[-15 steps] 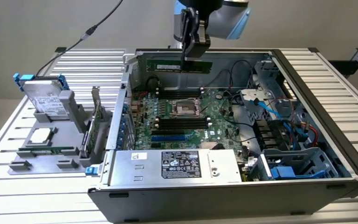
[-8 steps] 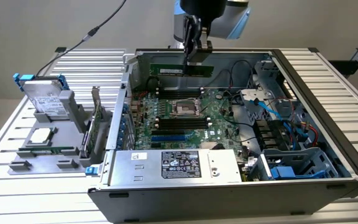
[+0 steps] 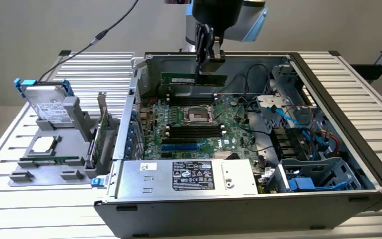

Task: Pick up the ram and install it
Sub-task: 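Pick up the ram and move it above insertion slot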

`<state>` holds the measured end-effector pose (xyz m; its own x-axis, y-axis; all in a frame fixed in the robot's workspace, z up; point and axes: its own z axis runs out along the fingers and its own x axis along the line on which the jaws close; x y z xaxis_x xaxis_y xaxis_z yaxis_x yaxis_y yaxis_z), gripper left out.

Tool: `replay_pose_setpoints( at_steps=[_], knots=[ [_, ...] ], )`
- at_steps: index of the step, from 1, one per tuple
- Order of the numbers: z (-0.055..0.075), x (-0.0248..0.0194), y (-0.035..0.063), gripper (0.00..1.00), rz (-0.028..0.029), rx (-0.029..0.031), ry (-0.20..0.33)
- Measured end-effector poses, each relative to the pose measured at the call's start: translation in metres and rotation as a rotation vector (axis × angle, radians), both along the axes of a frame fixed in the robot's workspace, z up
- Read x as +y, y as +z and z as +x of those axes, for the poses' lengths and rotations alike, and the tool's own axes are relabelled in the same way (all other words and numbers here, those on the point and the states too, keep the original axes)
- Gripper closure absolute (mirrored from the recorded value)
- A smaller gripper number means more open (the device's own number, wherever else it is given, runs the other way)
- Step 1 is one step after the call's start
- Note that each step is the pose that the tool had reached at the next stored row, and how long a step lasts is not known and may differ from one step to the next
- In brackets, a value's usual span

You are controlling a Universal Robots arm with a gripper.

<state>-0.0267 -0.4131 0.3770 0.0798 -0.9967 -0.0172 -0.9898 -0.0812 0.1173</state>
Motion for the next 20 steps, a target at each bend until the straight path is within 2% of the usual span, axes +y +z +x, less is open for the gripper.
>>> replay_pose_setpoints(
  at_steps=[10,20],
  knots=[
    [0.005,0.0065,-0.0158,0.86,0.0,-0.0027,0.0],
    [0.007,0.0119,-0.0259,0.86,-0.0001,-0.0185,0.0]
  ],
)
